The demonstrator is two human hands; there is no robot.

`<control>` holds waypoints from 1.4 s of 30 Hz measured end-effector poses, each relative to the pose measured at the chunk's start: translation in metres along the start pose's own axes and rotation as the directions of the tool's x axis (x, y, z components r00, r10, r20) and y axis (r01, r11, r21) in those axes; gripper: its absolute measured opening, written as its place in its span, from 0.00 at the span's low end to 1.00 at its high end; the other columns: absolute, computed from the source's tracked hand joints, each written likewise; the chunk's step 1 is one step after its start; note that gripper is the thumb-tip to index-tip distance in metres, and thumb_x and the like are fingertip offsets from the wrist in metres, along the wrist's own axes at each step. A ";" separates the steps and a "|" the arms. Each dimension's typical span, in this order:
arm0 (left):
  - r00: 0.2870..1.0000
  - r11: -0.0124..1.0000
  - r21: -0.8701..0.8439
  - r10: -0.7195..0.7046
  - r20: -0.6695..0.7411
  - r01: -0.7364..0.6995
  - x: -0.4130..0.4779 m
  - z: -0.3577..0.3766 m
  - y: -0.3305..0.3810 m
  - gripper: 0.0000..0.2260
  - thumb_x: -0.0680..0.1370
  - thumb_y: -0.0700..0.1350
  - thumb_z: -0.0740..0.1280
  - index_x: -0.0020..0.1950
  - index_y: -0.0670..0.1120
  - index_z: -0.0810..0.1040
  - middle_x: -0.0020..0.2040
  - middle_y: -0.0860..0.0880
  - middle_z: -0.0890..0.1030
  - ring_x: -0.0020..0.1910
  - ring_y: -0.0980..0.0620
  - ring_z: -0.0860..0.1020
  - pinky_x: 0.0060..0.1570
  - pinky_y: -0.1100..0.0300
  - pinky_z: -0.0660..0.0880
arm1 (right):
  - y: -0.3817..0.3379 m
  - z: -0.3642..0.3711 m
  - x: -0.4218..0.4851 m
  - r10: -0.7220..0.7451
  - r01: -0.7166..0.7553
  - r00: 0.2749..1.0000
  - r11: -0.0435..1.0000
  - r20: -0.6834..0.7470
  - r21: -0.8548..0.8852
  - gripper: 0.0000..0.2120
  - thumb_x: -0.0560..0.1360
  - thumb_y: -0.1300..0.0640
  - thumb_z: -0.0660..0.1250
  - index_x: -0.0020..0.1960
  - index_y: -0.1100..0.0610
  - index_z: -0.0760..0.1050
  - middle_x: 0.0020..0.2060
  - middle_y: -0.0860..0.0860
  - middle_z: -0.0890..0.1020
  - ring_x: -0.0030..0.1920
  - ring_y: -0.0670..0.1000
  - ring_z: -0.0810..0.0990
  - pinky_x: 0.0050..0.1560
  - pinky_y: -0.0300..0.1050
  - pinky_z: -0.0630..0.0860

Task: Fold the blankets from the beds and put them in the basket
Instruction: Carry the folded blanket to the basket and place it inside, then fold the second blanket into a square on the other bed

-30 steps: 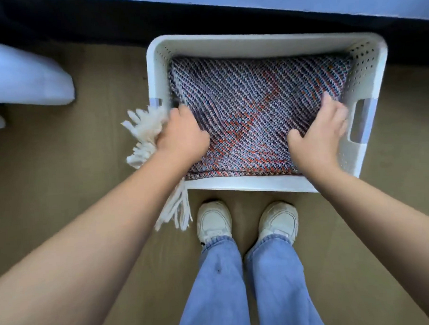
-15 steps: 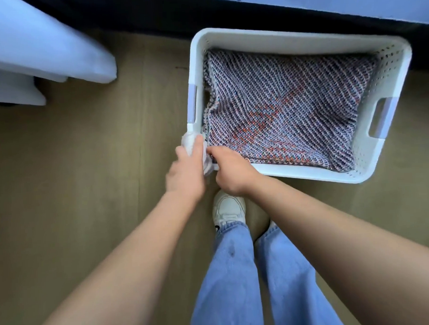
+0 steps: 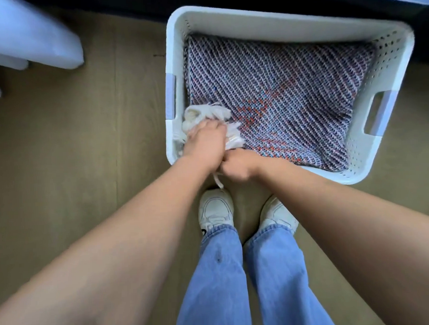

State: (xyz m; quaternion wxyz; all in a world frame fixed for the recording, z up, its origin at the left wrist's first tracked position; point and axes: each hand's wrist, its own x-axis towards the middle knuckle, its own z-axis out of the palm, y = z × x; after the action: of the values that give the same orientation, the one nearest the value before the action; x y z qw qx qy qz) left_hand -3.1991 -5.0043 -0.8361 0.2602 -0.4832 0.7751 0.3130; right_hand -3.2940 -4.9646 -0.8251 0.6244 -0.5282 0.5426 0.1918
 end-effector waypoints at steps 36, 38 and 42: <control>0.890 0.867 0.216 0.455 0.022 -0.448 -0.296 -0.265 0.258 0.17 0.76 0.43 0.58 0.64 0.43 0.70 0.62 0.43 0.73 0.62 0.43 0.71 0.59 0.49 0.70 | -0.046 -0.011 -0.465 0.369 -0.156 0.529 0.928 -0.764 0.340 0.15 0.78 0.53 0.55 0.59 0.60 0.71 0.59 0.60 0.76 0.60 0.61 0.73 0.59 0.50 0.66; 0.837 0.791 0.304 0.545 0.042 -0.531 -0.334 -0.269 0.297 0.16 0.76 0.43 0.57 0.64 0.43 0.70 0.62 0.43 0.73 0.61 0.43 0.71 0.57 0.50 0.70 | -0.037 0.017 -0.519 0.439 -0.159 0.445 0.897 -0.781 0.413 0.16 0.79 0.52 0.55 0.62 0.60 0.70 0.60 0.60 0.76 0.61 0.61 0.72 0.61 0.50 0.65; 0.656 0.525 0.479 0.739 0.155 -0.704 -0.419 -0.244 0.392 0.16 0.77 0.44 0.58 0.65 0.43 0.69 0.62 0.44 0.73 0.61 0.44 0.72 0.56 0.52 0.71 | -0.008 0.104 -0.625 0.595 -0.142 0.263 0.803 -0.760 0.579 0.18 0.79 0.52 0.55 0.65 0.58 0.68 0.64 0.57 0.74 0.64 0.58 0.70 0.63 0.48 0.64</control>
State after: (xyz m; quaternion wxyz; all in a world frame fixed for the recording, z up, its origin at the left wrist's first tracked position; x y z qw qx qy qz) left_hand -3.4142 -4.8066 -0.2853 0.1965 -0.0445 0.9656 0.1641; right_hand -3.4490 -4.6684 -0.2865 0.2381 -0.2560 0.9307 -0.1075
